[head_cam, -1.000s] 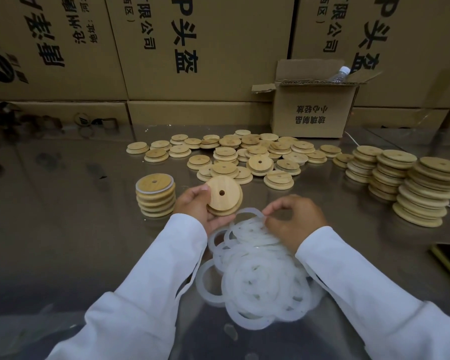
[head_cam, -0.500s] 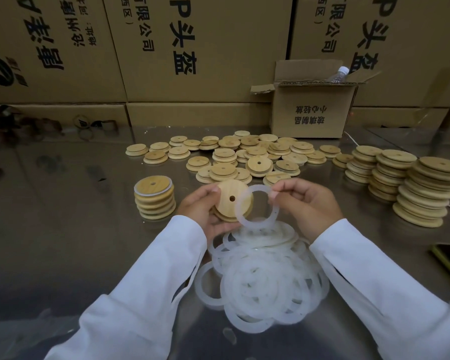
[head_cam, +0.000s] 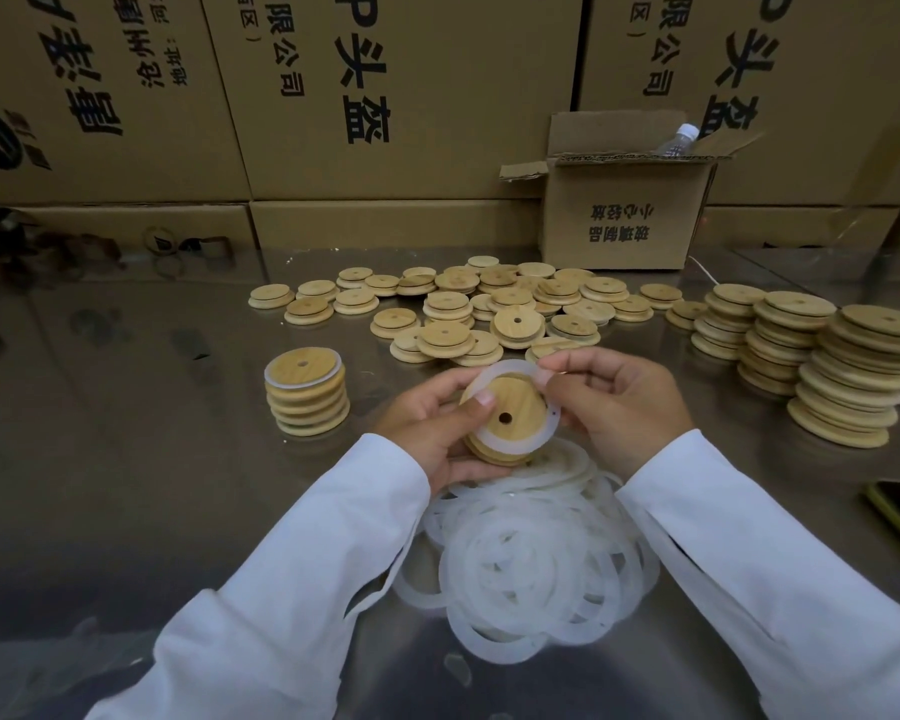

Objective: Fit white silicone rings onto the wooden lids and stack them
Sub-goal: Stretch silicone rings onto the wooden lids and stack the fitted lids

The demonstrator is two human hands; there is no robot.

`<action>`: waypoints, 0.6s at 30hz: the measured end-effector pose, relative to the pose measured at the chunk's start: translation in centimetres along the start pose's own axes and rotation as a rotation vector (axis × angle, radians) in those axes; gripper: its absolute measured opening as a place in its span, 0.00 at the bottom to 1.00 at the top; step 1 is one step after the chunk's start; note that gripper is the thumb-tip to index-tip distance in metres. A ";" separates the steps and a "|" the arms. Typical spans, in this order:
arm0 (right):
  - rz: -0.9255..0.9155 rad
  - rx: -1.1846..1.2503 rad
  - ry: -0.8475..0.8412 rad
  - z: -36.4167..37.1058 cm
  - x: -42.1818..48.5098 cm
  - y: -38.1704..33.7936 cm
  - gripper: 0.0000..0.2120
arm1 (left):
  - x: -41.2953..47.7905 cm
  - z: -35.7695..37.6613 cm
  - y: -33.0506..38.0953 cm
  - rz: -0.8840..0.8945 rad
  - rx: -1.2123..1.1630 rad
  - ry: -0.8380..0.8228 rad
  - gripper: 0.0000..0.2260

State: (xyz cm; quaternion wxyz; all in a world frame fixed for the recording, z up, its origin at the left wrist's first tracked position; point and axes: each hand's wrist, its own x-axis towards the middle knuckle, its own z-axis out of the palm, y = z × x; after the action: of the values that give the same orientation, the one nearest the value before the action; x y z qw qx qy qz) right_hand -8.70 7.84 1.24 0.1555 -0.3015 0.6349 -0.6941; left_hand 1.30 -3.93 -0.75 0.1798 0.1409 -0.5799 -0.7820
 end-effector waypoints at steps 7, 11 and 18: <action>0.002 -0.009 -0.001 0.0 0.1 0.5 0.08 | 0.1 -0.1 -0.2 0.028 -0.030 -0.029 0.10; -0.002 -0.026 0.006 0.1 0.1 0.5 0.09 | 0.1 -0.1 -0.2 0.036 -0.024 -0.044 0.10; 0.019 -0.036 0.019 0.1 0.0 0.4 0.07 | 0.1 -0.1 -0.2 0.067 0.017 -0.014 0.11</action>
State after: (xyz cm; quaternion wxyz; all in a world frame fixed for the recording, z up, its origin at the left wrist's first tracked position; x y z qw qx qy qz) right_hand -8.72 7.66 0.83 0.1507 -0.2913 0.6517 -0.6839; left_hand 1.21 -4.00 -0.94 0.2004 0.1175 -0.5923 -0.7715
